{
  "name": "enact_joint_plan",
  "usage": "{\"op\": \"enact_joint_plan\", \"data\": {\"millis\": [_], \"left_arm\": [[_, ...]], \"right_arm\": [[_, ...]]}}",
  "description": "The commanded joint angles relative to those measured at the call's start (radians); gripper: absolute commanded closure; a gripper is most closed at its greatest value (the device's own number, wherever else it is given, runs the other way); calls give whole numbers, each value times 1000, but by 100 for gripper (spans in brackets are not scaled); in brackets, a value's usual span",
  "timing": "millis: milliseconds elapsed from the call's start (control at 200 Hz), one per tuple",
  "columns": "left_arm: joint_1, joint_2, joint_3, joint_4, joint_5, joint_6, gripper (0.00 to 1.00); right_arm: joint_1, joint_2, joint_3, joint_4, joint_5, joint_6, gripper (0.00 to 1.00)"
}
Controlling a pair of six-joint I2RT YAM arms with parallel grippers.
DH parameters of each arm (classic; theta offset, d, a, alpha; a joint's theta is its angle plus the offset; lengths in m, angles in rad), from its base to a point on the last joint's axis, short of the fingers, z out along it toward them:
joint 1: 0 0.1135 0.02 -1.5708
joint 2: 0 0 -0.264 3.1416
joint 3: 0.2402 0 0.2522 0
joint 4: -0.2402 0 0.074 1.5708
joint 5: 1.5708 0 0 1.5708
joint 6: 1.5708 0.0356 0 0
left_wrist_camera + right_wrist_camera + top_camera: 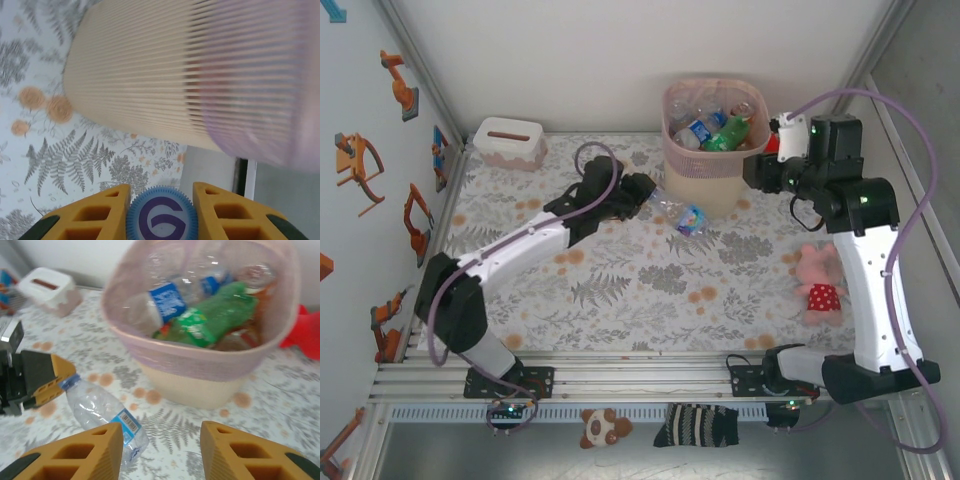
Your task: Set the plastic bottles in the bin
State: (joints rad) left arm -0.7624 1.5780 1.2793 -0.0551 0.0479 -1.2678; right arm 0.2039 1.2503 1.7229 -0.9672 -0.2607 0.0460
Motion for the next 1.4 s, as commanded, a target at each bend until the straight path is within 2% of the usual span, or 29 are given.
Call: {"op": "enact_joint_plan", "data": {"millis": [0, 130, 215, 330, 511, 606, 666, 831, 961, 1047, 1122, 1397], "left_arm": [[0, -103, -21, 17, -7, 279, 76], [2, -187, -11, 42, 71, 480, 77], [5, -240, -29, 81, 72, 533, 85], [8, -305, -66, 197, 74, 543, 87], [8, -363, -82, 381, 84, 553, 87], [8, -366, -69, 456, 98, 553, 88], [10, -358, -40, 460, 123, 557, 88], [9, -312, 121, 264, 242, 672, 95], [7, -294, 171, 180, 272, 739, 96], [6, -287, 188, 162, 297, 765, 96], [3, -277, 205, 136, 301, 786, 96], [-1, -254, 234, 102, 314, 804, 96]], "right_arm": [[-5, -33, -55, 93, -199, -80, 53], [-3, -63, -149, 205, -357, -106, 48], [-3, -81, -207, 301, -399, -67, 47], [-3, -108, -302, 496, -430, 118, 44], [5, -141, -468, 939, -515, 497, 34], [45, -150, -506, 1089, -554, 524, 32], [73, -150, -481, 1055, -573, 431, 31], [174, -139, -324, 695, -510, -96, 30], [224, -84, -212, 517, -491, -334, 29], [263, -30, -132, 428, -411, -403, 30], [287, 20, -69, 370, -392, -436, 30], [362, 136, 33, 341, -314, -449, 33]]}}
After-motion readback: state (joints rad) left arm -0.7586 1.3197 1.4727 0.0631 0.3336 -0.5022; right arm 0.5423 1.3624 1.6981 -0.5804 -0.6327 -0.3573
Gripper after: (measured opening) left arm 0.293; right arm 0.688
